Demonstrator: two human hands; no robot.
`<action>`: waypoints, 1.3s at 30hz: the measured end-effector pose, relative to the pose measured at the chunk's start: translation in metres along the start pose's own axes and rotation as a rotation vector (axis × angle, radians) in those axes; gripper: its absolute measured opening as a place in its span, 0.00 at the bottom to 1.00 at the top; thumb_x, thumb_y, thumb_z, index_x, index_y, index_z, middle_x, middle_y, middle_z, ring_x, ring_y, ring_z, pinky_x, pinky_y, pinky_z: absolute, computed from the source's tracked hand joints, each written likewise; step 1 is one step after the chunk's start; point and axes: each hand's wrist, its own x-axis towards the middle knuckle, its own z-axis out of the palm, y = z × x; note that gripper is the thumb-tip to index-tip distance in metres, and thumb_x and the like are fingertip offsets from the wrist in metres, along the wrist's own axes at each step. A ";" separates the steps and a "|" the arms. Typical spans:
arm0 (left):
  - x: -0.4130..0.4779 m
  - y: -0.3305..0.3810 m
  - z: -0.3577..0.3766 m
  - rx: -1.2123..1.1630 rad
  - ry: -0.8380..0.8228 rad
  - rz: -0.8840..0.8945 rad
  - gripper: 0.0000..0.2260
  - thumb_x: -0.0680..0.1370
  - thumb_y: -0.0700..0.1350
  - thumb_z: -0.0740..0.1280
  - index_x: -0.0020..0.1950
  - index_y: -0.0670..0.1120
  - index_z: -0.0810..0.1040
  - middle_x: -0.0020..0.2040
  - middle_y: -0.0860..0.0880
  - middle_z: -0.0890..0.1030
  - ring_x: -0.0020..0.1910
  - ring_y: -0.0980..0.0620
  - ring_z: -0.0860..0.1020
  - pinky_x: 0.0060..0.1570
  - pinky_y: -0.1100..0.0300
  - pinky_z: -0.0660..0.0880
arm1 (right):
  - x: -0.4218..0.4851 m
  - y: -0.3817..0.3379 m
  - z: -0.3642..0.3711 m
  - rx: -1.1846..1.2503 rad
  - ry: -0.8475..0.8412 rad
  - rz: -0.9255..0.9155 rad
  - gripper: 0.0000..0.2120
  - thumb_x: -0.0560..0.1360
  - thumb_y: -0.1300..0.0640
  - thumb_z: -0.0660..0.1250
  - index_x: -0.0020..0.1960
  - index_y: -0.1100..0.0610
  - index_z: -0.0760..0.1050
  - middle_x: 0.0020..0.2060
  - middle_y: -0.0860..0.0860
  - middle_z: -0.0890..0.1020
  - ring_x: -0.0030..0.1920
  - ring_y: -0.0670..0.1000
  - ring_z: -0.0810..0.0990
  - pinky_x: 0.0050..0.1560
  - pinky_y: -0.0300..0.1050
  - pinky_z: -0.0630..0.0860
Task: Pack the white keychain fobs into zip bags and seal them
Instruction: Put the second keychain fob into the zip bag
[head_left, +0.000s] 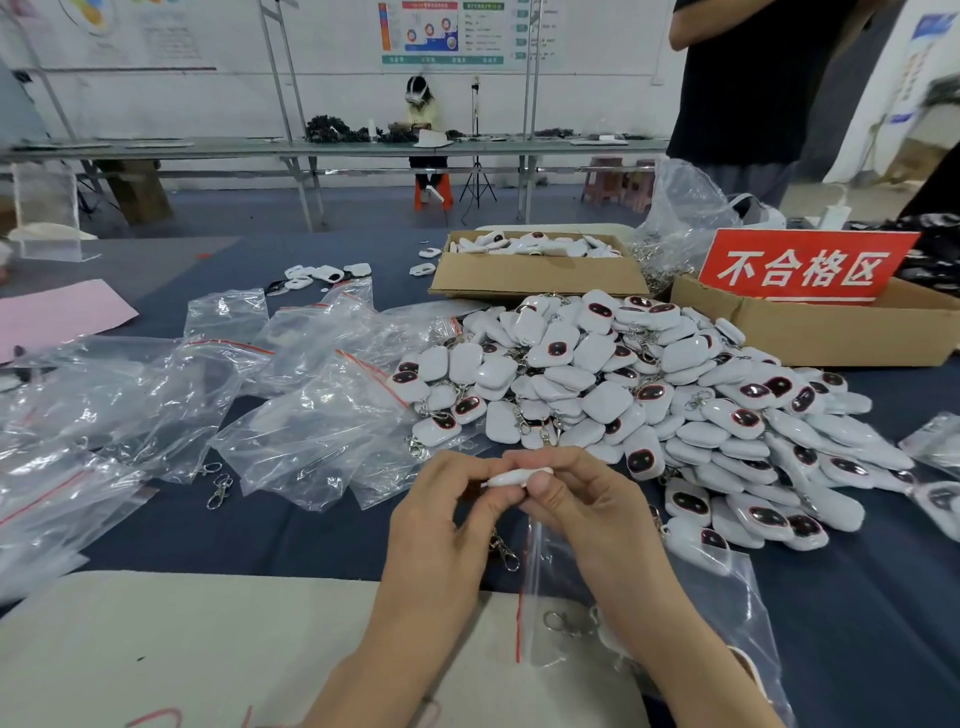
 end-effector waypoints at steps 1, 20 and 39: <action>0.000 0.000 -0.001 -0.007 0.005 -0.006 0.05 0.75 0.50 0.71 0.50 0.57 0.82 0.48 0.59 0.81 0.50 0.57 0.81 0.48 0.70 0.72 | 0.000 0.000 0.000 -0.008 -0.002 -0.003 0.07 0.73 0.54 0.70 0.49 0.49 0.84 0.52 0.50 0.87 0.54 0.49 0.85 0.52 0.37 0.79; 0.005 0.008 -0.006 -0.333 -0.124 -0.322 0.13 0.79 0.34 0.69 0.53 0.52 0.83 0.48 0.51 0.86 0.50 0.53 0.83 0.53 0.64 0.77 | -0.001 0.002 -0.002 -0.070 -0.025 0.066 0.17 0.81 0.64 0.63 0.59 0.45 0.82 0.54 0.49 0.86 0.56 0.46 0.83 0.58 0.40 0.76; 0.011 0.007 -0.008 -0.762 -0.072 -0.589 0.07 0.79 0.37 0.67 0.50 0.44 0.84 0.46 0.44 0.83 0.38 0.49 0.76 0.37 0.60 0.77 | 0.000 0.001 -0.001 0.011 -0.255 -0.027 0.16 0.81 0.50 0.65 0.68 0.49 0.77 0.66 0.51 0.80 0.69 0.52 0.76 0.66 0.38 0.71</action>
